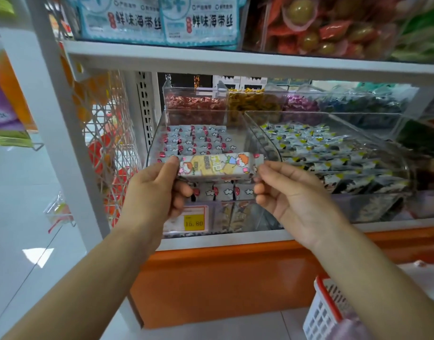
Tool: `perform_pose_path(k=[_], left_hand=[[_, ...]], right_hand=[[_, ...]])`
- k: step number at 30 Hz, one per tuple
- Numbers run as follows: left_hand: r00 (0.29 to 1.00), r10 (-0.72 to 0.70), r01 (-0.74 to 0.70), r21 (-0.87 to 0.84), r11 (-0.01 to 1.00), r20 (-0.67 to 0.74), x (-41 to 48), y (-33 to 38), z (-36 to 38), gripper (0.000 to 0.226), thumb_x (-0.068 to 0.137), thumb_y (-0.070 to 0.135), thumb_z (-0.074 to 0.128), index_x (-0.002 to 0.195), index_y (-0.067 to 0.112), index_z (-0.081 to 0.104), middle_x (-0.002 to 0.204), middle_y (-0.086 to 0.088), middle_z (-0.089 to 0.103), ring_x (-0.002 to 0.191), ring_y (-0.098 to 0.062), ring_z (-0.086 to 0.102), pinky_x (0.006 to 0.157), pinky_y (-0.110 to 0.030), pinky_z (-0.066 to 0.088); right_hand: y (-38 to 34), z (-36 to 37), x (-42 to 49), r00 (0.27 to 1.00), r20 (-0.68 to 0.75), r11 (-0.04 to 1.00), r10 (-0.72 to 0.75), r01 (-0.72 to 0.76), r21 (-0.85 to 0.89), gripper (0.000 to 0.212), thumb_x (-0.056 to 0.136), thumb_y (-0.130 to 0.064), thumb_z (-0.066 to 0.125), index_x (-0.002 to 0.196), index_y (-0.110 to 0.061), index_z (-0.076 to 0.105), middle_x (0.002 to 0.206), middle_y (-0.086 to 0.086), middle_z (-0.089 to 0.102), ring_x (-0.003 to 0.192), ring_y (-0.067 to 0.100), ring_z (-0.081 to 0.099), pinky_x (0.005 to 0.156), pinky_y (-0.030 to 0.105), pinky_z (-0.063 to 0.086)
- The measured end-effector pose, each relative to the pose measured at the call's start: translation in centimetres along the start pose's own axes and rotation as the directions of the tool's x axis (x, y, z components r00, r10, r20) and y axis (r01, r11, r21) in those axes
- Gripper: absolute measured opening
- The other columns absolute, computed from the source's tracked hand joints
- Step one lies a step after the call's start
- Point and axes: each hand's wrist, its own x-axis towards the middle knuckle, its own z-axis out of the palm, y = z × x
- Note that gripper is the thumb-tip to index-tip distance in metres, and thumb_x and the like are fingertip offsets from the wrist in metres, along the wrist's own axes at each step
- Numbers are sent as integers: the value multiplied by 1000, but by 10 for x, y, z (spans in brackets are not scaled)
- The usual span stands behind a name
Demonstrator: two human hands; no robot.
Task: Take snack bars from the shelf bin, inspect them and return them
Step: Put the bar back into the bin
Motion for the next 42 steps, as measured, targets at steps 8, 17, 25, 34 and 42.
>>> perform_pose_path(k=[8, 17, 25, 34, 42], left_hand=[[967, -27, 56, -107, 993, 254, 2, 2, -1, 29, 94, 19, 45, 70, 3, 52, 45, 2, 52, 38, -4, 40, 37, -13, 38], [893, 63, -4, -133, 991, 445, 2, 3, -3, 14, 80, 10, 51, 88, -2, 55, 76, -12, 72, 54, -9, 63, 51, -15, 51], [913, 134, -177, 79, 981, 385, -2, 2, -3, 17, 93, -2, 44, 98, 10, 56, 78, -13, 73, 62, -15, 68, 56, -18, 53], [953, 108, -134, 75, 988, 284, 3, 5, -10, 32, 87, -5, 51, 102, 19, 66, 86, -1, 72, 74, -16, 67, 59, -21, 52], [947, 176, -248, 265, 932, 269, 1, 6, -10, 23, 85, 15, 62, 103, 28, 69, 85, 1, 72, 75, -11, 68, 66, -15, 53]], right_hand=[[-4, -3, 10, 991, -99, 954, 90, -58, 293, 6, 85, 0, 55, 87, -3, 60, 56, 3, 58, 46, 8, 56, 44, 18, 48], [-6, -12, 13, 982, -178, 952, 68, -10, 306, 7, 88, -2, 54, 85, -5, 59, 67, 6, 56, 46, 8, 56, 43, 18, 47], [-4, -15, 7, 974, -46, 952, -222, 206, -226, 23, 78, -33, 64, 90, -14, 67, 73, 4, 61, 57, 13, 61, 48, 23, 50], [3, -12, 5, 937, 114, 799, -331, 343, -494, 17, 88, -5, 60, 96, -20, 63, 100, 5, 65, 83, 15, 66, 64, 24, 56], [2, -9, 3, 930, 149, 760, -336, 362, -541, 13, 85, -14, 64, 90, -24, 72, 82, -4, 67, 75, 11, 66, 59, 27, 58]])
